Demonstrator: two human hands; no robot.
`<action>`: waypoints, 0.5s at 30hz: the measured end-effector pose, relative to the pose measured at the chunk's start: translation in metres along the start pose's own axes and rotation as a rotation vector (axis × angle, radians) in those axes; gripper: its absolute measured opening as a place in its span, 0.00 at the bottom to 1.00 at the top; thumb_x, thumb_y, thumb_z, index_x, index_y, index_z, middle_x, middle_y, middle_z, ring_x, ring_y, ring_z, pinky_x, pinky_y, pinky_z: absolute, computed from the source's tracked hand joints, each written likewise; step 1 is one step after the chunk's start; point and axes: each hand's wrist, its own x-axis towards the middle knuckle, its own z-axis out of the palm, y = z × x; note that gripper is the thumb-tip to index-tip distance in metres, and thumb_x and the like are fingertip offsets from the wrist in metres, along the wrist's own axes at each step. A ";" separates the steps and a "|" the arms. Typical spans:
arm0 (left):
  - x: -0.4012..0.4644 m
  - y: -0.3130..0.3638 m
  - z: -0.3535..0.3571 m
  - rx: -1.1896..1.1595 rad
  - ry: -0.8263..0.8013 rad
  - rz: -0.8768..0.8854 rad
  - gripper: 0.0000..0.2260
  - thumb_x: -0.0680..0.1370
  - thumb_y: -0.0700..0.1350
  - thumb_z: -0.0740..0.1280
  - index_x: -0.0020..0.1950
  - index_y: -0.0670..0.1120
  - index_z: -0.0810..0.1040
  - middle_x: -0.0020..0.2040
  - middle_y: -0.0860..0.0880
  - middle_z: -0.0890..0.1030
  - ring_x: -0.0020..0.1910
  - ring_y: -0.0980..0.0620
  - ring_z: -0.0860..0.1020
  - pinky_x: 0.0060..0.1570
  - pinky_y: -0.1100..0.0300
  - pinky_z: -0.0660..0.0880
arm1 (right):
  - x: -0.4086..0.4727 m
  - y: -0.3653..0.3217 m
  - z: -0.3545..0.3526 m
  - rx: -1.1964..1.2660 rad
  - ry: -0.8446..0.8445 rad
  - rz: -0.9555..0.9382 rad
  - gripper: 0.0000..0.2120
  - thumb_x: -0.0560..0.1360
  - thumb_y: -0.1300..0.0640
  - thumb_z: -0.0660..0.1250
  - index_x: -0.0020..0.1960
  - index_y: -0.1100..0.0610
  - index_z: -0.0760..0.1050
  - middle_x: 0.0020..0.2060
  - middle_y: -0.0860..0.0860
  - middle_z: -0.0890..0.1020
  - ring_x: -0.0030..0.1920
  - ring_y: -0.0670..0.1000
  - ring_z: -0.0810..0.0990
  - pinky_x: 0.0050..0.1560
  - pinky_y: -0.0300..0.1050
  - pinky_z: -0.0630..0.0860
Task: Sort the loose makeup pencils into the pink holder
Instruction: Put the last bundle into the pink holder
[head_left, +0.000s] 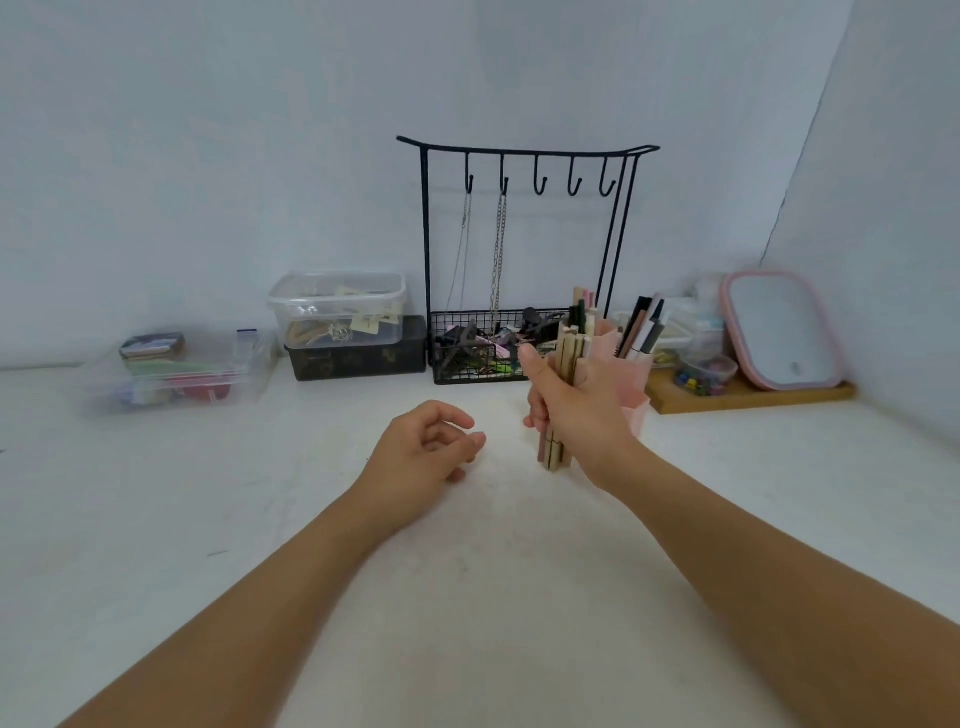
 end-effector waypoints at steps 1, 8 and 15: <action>-0.001 0.000 -0.001 0.005 -0.003 0.005 0.05 0.77 0.40 0.74 0.51 0.43 0.80 0.36 0.47 0.83 0.39 0.48 0.81 0.39 0.60 0.80 | -0.002 0.002 0.000 0.006 -0.016 0.014 0.18 0.79 0.46 0.68 0.38 0.57 0.71 0.24 0.51 0.72 0.25 0.48 0.72 0.38 0.46 0.81; 0.000 -0.002 -0.003 0.030 -0.014 0.010 0.02 0.78 0.39 0.72 0.48 0.41 0.82 0.36 0.45 0.83 0.35 0.53 0.81 0.40 0.60 0.80 | 0.021 0.010 -0.026 -0.772 0.075 -0.151 0.17 0.80 0.45 0.64 0.38 0.54 0.74 0.28 0.51 0.76 0.29 0.49 0.76 0.30 0.47 0.74; 0.000 -0.002 -0.003 0.038 -0.031 0.012 0.02 0.79 0.39 0.71 0.48 0.41 0.82 0.36 0.43 0.84 0.35 0.53 0.81 0.41 0.59 0.80 | 0.028 -0.011 -0.039 -0.930 0.074 -0.178 0.16 0.81 0.48 0.63 0.38 0.55 0.74 0.32 0.53 0.77 0.34 0.54 0.78 0.34 0.48 0.76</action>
